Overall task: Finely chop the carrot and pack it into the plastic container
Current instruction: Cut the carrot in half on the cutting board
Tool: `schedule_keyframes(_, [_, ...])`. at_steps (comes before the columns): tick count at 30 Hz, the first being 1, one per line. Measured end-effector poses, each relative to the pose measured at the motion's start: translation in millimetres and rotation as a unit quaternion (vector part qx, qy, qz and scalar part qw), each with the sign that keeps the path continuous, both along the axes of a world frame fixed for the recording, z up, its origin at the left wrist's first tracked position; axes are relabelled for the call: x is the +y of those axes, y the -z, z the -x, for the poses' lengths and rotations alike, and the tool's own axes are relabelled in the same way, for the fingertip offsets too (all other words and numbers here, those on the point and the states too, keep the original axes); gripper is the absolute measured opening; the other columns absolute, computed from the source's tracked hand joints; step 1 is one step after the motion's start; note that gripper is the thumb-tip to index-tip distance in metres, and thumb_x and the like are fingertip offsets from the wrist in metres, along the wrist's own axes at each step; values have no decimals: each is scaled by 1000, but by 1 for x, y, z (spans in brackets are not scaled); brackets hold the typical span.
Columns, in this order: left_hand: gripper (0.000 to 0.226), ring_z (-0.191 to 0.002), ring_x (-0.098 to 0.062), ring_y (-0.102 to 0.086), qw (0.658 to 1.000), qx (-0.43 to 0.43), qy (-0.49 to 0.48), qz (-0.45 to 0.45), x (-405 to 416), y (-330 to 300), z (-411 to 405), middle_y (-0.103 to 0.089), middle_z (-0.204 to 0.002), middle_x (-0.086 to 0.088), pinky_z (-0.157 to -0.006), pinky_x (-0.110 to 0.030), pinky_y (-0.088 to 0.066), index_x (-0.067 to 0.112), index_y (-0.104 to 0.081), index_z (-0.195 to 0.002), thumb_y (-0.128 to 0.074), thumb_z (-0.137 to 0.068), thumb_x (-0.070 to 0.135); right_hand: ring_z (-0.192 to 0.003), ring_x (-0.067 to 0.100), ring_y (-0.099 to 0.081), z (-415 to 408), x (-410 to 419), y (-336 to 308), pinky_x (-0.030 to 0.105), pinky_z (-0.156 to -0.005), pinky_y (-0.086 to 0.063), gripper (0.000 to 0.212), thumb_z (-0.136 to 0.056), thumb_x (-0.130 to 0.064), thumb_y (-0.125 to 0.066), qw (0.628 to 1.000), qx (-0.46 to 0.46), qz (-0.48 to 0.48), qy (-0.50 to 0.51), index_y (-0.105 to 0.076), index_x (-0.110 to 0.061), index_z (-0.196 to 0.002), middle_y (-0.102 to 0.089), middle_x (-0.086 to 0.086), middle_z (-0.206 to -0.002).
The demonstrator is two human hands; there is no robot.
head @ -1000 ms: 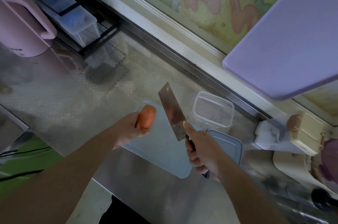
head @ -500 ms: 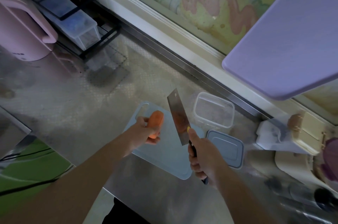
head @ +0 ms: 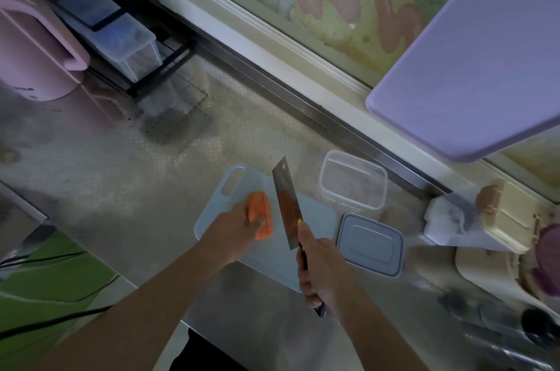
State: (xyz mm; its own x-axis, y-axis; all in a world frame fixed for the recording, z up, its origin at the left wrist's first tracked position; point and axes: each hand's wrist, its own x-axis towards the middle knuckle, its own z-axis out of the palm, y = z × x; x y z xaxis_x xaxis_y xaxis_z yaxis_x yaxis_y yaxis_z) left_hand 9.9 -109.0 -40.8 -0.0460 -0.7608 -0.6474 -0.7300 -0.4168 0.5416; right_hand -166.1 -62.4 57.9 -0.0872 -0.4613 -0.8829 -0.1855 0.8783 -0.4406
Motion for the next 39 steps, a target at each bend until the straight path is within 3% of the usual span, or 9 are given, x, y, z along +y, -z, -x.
schedule_keyframes(5, [29, -80, -17, -71, 1000, 22, -23, -1, 1, 1, -1, -74, -84, 0, -77, -34, -55, 22, -52, -92, -52, -106, 48, -42, 14, -21, -11, 2, 2, 22, -44, -19, 61, -102, -66, -34, 1000, -10, 11, -21, -34, -24, -58, -27, -2, -53])
schedule_keyframes(9, [28, -78, -15, -72, 1000, 17, -18, 5, 1, 1, -3, -75, -81, 2, -73, -32, -52, 22, -52, -91, -53, -106, 46, -41, 14, -21, -15, 2, 6, 21, -43, -18, 60, -102, -66, -34, 1000, -14, 6, -27, -35, -24, -60, -27, -3, -53])
schedule_keyframes(18, [29, -79, -15, -72, 999, 21, -40, 2, 2, 4, -3, -75, -79, 4, -80, -35, -56, 21, -55, -92, -57, -104, 47, -42, 14, -23, -20, 5, 10, 21, -44, -20, 56, -101, -68, -34, 999, 5, 6, -41, -37, -22, -68, -28, -1, -56])
schedule_keyframes(23, [29, -82, -17, -71, 998, 16, -57, 0, -2, 3, -3, -74, -88, 0, -78, -37, -56, 22, -55, -95, -62, -98, 50, -46, 15, -36, -22, 7, 15, 21, -44, -32, 56, -100, -67, -30, 992, 69, 25, -104, -45, -20, -74, -37, 0, -64])
schedule_keyframes(27, [34, -82, -19, -71, 994, 23, -100, 22, -9, 0, -6, -74, -89, -2, -78, -40, -58, 21, -51, -99, -55, -100, 55, -58, 18, -48, -26, 5, 9, 23, -45, -39, 51, -104, -59, -27, 984, 102, 21, -142, -52, -18, -88, -47, 3, -76])
schedule_keyframes(30, [33, -84, -22, -71, 995, 17, -98, 25, -12, 0, -6, -74, -89, -4, -80, -42, -58, 19, -50, -100, -57, -102, 51, -66, 18, -52, -27, 7, 14, 28, -50, -45, 37, -108, -41, -31, 940, 178, 100, -275, -57, -16, -116, -51, 1, -87])
schedule_keyframes(33, [34, -86, -22, -71, 995, 18, -96, 21, -12, 2, -7, -74, -91, -4, -81, -42, -57, 19, -49, -100, -61, -101, 51, -48, 12, -33, -29, 13, 20, 26, -47, -34, 25, -104, -28, -35, 854, 332, 233, -327, -55, -14, -108, -51, 1, -76])
schedule_keyframes(36, [33, -86, -23, -72, 994, 30, -107, 21, -11, 6, -8, -73, -91, -4, -83, -45, -58, 21, -47, -98, -63, -99, 51, -53, 7, -44, -34, 15, 19, 23, -45, -26, 24, -110, -40, -24, 882, 296, 173, -324, -37, -23, -98, -52, -5, -73])
schedule_keyframes(39, [32, -85, -22, -72, 993, 35, -113, 24, -9, 8, -9, -72, -90, -3, -84, -48, -59, 22, -47, -97, -61, -100, 51, -59, 9, -46, -34, 19, 23, 23, -46, -29, 27, -110, -40, -23, 872, 300, 159, -353, -35, -22, -93, -52, -4, -77])
